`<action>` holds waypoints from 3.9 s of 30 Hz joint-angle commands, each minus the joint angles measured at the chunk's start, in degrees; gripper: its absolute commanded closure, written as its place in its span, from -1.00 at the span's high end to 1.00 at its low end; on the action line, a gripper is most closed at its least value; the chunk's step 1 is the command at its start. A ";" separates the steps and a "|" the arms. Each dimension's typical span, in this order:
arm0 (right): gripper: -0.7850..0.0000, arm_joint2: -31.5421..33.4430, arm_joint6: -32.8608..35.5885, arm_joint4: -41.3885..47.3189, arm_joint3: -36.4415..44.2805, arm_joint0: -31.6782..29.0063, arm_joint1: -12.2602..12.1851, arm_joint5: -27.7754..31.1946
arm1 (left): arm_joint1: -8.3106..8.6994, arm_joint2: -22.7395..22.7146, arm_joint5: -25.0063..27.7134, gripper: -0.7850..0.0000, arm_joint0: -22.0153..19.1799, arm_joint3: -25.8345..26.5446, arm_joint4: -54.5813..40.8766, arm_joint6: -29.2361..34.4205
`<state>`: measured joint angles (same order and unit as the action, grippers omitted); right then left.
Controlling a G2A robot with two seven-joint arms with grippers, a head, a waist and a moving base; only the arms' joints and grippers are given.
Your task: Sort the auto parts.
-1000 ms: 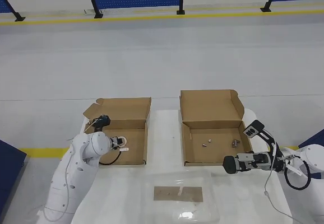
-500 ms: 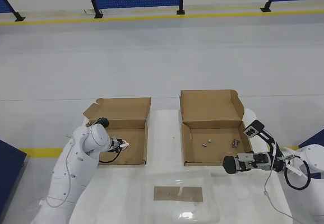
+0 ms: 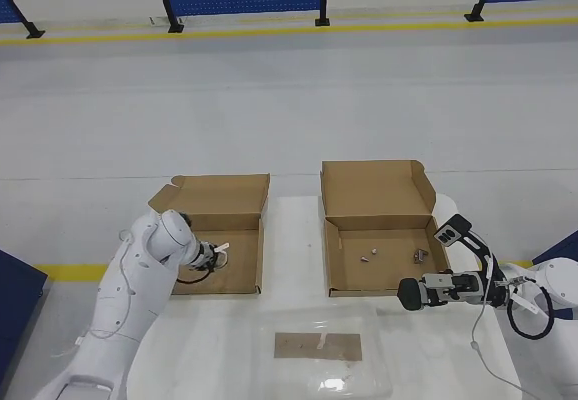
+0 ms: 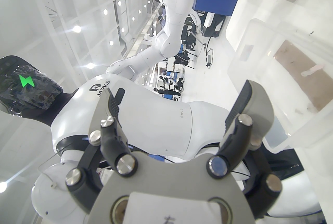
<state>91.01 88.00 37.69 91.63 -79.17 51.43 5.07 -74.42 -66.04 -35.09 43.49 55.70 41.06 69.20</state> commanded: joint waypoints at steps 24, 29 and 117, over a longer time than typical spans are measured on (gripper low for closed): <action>1.00 0.00 0.00 0.00 0.00 0.00 0.00 0.00 | -1.02 -0.02 -6.62 -1.00 -4.29 -10.15 -7.91 -6.62; 1.00 0.00 0.00 0.00 0.00 0.00 0.00 0.00 | -1.45 1.49 -8.32 -1.00 -5.12 -12.01 -8.28 -8.33; 1.00 0.00 0.00 0.00 0.00 0.00 0.00 0.00 | 1.42 -2.31 2.15 1.00 -3.96 -7.49 -24.78 -3.70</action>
<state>91.01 88.00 37.69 91.63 -79.17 51.43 5.07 -73.35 -67.23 -34.63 38.80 46.83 18.08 65.11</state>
